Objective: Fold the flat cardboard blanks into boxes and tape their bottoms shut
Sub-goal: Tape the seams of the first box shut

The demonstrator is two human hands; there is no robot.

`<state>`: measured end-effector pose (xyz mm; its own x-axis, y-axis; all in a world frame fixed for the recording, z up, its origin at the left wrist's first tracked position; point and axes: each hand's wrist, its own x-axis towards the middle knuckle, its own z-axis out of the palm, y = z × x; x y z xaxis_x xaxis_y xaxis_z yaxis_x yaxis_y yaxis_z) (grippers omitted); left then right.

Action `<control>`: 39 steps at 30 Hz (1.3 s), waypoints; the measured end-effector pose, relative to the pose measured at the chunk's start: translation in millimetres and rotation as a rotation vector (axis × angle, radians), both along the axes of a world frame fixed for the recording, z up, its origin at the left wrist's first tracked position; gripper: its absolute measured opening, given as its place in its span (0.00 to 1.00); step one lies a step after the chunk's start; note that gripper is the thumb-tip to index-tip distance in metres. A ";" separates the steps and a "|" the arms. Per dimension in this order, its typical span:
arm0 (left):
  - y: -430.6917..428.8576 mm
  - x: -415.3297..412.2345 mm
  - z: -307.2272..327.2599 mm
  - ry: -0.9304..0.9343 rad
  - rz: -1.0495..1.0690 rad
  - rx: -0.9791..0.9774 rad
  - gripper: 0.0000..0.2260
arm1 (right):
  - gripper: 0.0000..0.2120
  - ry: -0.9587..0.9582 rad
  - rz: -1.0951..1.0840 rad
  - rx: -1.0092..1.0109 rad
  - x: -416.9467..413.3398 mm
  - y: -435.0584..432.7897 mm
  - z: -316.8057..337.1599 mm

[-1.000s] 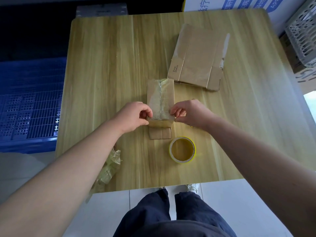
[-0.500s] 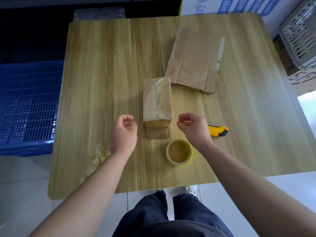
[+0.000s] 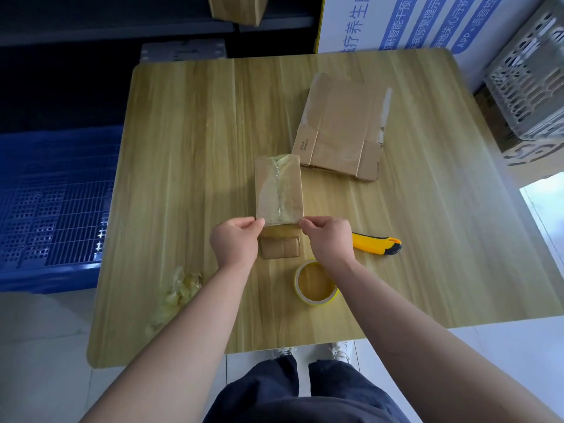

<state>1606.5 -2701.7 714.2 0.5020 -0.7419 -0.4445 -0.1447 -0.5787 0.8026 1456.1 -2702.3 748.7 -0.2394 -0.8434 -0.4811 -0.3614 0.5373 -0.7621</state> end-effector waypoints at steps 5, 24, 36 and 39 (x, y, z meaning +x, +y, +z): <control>-14.9 1.4 1.3 -0.054 -0.062 0.123 0.06 | 0.09 0.028 -0.057 0.061 4.0 -7.8 -8.8; -20.1 12.9 19.8 0.222 0.112 0.221 0.15 | 0.08 0.007 -0.019 0.225 -14.4 -39.3 -6.1; -22.1 -1.3 12.0 -0.072 -0.030 0.139 0.10 | 0.05 0.050 0.064 0.242 -16.3 -46.2 -4.3; -26.5 -1.7 13.9 -0.147 -0.039 0.187 0.08 | 0.05 0.077 0.098 0.228 -14.9 -47.8 -6.4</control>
<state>1604.9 -2728.2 728.1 0.5442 -0.6735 -0.5002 -0.2775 -0.7072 0.6503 1441.1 -2750.1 742.3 -0.2053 -0.7362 -0.6448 -0.4720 0.6517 -0.5937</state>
